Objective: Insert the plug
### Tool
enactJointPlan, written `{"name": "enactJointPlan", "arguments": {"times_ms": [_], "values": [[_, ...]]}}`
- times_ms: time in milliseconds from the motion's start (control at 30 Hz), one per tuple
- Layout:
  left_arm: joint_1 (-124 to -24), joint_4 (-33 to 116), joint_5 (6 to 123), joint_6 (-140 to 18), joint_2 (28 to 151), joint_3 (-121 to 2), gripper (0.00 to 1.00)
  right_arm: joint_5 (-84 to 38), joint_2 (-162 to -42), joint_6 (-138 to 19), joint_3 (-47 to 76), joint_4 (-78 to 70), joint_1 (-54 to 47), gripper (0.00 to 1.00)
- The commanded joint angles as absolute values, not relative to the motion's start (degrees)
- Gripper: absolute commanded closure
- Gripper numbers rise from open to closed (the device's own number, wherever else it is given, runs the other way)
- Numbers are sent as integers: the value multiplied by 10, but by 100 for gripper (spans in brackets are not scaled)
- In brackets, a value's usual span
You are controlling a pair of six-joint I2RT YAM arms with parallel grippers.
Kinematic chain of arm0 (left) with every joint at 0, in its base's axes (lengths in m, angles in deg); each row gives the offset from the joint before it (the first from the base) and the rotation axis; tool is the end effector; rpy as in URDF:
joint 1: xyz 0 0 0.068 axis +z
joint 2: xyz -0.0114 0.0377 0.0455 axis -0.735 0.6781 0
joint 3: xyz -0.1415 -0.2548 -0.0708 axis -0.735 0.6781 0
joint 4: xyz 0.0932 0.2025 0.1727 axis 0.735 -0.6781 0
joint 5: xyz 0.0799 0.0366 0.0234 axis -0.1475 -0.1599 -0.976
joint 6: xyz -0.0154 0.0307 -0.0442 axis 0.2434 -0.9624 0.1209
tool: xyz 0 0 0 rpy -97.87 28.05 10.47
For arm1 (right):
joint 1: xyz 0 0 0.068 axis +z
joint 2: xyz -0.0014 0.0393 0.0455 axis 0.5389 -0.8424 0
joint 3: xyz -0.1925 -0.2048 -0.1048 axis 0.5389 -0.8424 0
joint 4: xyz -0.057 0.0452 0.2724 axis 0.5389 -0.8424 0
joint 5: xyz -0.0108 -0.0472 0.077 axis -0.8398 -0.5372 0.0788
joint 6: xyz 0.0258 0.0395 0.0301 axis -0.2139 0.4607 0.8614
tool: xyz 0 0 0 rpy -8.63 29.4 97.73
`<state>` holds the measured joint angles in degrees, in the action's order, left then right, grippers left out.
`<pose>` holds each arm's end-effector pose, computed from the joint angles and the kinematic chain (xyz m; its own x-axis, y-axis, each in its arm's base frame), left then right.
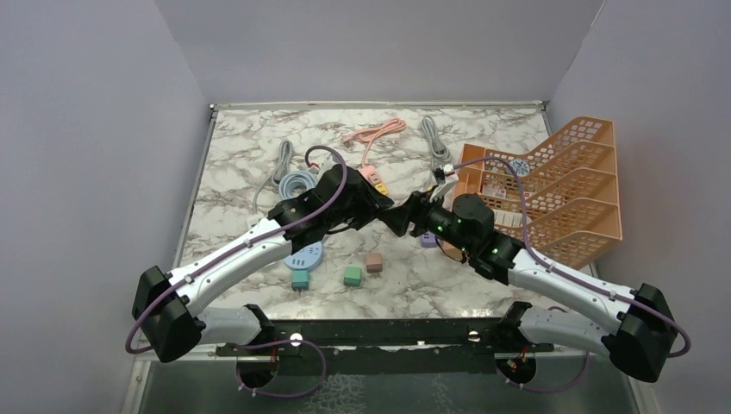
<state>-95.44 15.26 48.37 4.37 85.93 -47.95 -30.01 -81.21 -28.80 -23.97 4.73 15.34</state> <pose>0.2004 -0.2156 0.3317 -0.7344 -0.6244 -0.2663 -0.2212 0.5910 -0.7757 0.1693 0.1876 0.2892 -0.5897 0.2524 -0.7672 -0.4871 0.6466 0.5871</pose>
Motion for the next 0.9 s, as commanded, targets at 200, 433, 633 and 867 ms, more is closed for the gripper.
{"name": "enactJointPlan", "arguments": {"times_ms": [200,433,633,867], "values": [[-956,334,514,243,758,-389,74,-314,-835,-215,-217,197,156,48],[-956,354,490,303,727,-362,74,-348,-858,-215,-179,210,156,54],[-956,358,496,318,725,-363,72,-327,-888,-227,-153,233,156,83],[-956,294,459,250,695,-370,41,-323,-888,-242,-133,172,156,99]]}}
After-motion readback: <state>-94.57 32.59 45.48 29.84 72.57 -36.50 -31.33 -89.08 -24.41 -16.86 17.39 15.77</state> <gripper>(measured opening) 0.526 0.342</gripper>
